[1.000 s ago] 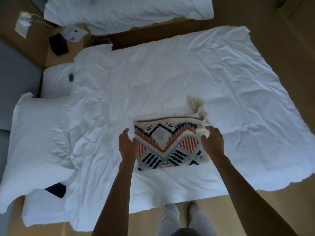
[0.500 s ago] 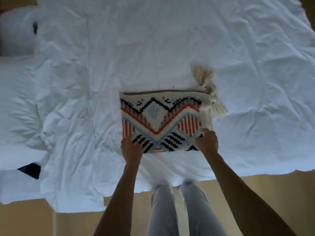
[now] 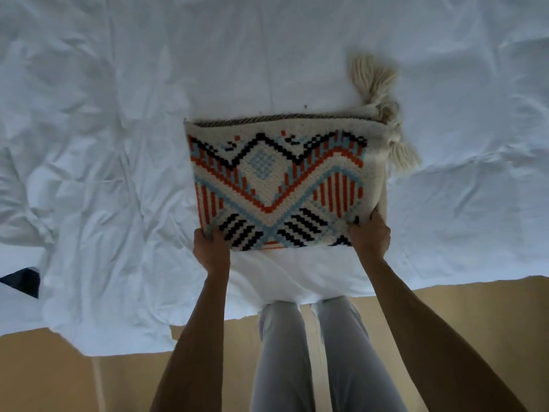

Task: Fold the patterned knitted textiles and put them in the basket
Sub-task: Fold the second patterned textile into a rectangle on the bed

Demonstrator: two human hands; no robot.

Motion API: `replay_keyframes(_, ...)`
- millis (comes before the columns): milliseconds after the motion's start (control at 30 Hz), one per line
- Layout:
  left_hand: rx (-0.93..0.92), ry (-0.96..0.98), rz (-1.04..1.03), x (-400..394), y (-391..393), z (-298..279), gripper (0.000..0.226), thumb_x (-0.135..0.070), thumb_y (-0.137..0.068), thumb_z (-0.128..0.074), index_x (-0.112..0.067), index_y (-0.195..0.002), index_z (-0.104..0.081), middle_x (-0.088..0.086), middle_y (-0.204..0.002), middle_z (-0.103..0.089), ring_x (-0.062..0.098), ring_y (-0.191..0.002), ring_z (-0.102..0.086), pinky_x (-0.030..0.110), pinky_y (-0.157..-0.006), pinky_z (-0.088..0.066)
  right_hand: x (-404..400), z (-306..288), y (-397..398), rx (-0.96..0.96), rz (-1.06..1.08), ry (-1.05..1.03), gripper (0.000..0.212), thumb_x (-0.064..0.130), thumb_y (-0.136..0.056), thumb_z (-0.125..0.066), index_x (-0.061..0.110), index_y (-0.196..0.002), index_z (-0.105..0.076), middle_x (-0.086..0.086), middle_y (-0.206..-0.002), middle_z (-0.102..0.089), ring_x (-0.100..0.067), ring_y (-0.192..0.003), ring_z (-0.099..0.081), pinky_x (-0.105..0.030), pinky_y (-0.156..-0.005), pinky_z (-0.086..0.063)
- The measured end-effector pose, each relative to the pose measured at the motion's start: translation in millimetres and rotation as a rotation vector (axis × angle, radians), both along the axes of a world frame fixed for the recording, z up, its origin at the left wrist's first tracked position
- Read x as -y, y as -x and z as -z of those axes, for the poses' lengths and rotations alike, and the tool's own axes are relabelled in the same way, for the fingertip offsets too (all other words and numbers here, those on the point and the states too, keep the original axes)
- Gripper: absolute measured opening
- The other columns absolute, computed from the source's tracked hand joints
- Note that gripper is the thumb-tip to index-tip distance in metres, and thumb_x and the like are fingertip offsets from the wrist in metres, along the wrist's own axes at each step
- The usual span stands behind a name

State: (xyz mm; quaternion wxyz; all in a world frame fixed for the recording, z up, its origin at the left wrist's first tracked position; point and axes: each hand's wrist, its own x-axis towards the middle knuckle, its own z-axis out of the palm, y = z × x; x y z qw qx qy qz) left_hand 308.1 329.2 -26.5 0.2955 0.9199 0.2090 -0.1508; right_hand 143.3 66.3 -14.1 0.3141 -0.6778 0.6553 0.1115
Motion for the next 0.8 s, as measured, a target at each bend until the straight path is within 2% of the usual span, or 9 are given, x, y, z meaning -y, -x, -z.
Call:
replay_keyframes(133, -0.107, -0.141, 0.019, -15, 13, -16, 0.017, -0.003, -0.09, -0.049, 0.0, -0.104, -0.058, 0.024, -0.098, -0.067, 0.041, -0.091, -0.063, 0.039, -0.067, -0.043, -9, -17, 13, -0.01, 0.047, 0.031, 0.039, 0.021, -0.077, -0.069, 0.007, -0.109, -0.05, -0.021, -0.095, -0.066, -0.042, -0.083, -0.064, -0.046, -0.068, -0.053)
replay_keyframes(233, -0.27, -0.19, 0.026, -25, 27, -25, 0.025, -0.003, -0.085, -0.049, -0.001, -0.108, -0.059, 0.023, -0.102, -0.067, 0.042, -0.097, -0.062, 0.047, -0.078, -0.051, -12, -22, 16, -0.131, -0.04, -0.05, 0.052, 0.02, -0.079, -0.068, 0.007, -0.122, -0.043, -0.021, -0.1, -0.063, -0.043, -0.091, -0.063, -0.047, -0.07, -0.052)
replay_keyframes(300, -0.278, -0.191, 0.013, -21, 26, -26, 0.028, -0.004, -0.082, -0.052, -0.003, -0.109, -0.058, 0.022, -0.102, -0.068, 0.041, -0.094, -0.063, 0.047, -0.078, -0.052, -7, -21, 10, -0.082, -0.041, -0.05, 0.047, 0.02, -0.08, -0.066, 0.007, -0.12, -0.043, -0.02, -0.102, -0.063, -0.042, -0.092, -0.062, -0.049, -0.073, -0.054)
replay_keyframes(367, -0.22, -0.146, 0.003, -10, 13, -26, 0.029, -0.008, -0.084, -0.056, -0.005, -0.112, -0.057, 0.02, -0.101, -0.068, 0.039, -0.092, -0.064, 0.042, -0.075, -0.049, 5, -19, -3, 0.037, 0.054, -0.055, 0.039, 0.023, -0.083, -0.061, 0.009, -0.115, -0.045, -0.017, -0.101, -0.062, -0.035, -0.085, -0.059, -0.045, -0.07, -0.054)
replay_keyframes(500, -0.086, 0.039, -0.027, 15, -26, -20, 0.018, -0.02, -0.083, -0.059, -0.009, -0.098, -0.059, 0.006, -0.085, -0.066, 0.028, -0.076, -0.06, 0.038, -0.068, -0.052, 41, -10, -27, 0.276, 0.29, -0.086, 0.049, 0.03, -0.086, -0.062, 0.014, -0.131, -0.052, -0.009, -0.109, -0.065, -0.024, -0.082, -0.061, -0.03, -0.062, -0.05)
replay_keyframes(633, -0.102, 0.134, -0.026, 32, -53, -13, 0.02, -0.023, -0.083, -0.063, -0.008, -0.094, -0.056, 0.001, -0.078, -0.058, 0.017, -0.067, -0.055, 0.028, -0.055, -0.044, 65, -4, -41, 0.293, 0.442, -0.182, 0.055, 0.029, -0.084, -0.066, 0.018, -0.136, -0.051, -0.002, -0.111, -0.056, -0.023, -0.092, -0.061, -0.033, -0.074, -0.053)
replay_keyframes(667, -0.111, 0.125, -0.015, 34, -57, -12, 0.019, -0.022, -0.083, -0.063, -0.007, -0.093, -0.057, 0.002, -0.078, -0.058, 0.017, -0.066, -0.054, 0.027, -0.054, -0.043, 67, -3, -41, 0.277, 0.426, -0.181, 0.048, 0.024, -0.084, -0.066, 0.015, -0.129, -0.056, -0.002, -0.104, -0.056, -0.025, -0.088, -0.06, -0.032, -0.071, -0.052)
replay_keyframes(733, -0.1, 0.064, 0.004, 33, -62, -10, 0.011, -0.014, -0.081, -0.058, -0.003, -0.085, -0.057, 0.007, -0.074, -0.058, 0.023, -0.064, -0.052, 0.031, -0.054, -0.044, 65, 0, -37, 0.276, 0.342, -0.049, 0.014, 0.012, -0.081, -0.059, 0.008, -0.093, -0.063, -0.004, -0.078, -0.057, -0.027, -0.07, -0.056, -0.029, -0.057, -0.044)
replay_keyframes(800, -0.06, 0.016, 0.004, 32, -63, -10, 0.006, -0.007, -0.078, -0.052, -0.004, -0.074, -0.049, 0.008, -0.066, -0.052, 0.026, -0.062, -0.047, 0.035, -0.055, -0.04, 59, 3, -34, 0.288, 0.244, 0.111, 0.005, 0.004, -0.076, -0.052, 0.004, -0.079, -0.056, -0.009, -0.066, -0.055, -0.028, -0.061, -0.053, -0.03, -0.051, -0.04)
